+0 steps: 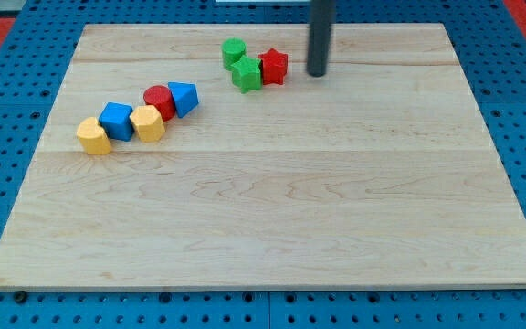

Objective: Slide the green circle and green star down a bit

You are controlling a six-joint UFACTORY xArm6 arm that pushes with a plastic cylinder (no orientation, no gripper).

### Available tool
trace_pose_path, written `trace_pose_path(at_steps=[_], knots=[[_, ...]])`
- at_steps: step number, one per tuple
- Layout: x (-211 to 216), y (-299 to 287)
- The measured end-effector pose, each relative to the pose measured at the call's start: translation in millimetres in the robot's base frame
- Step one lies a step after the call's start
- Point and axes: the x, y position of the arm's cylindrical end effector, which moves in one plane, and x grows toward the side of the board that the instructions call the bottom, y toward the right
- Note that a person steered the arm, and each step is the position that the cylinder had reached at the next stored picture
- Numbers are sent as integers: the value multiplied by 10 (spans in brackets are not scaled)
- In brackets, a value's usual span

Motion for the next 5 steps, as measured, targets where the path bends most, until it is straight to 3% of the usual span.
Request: trace_pose_path(at_steps=[1,2,3,5], knots=[[-407,-13],[-856,-747],[-764,-1597],[-439,-1646]])
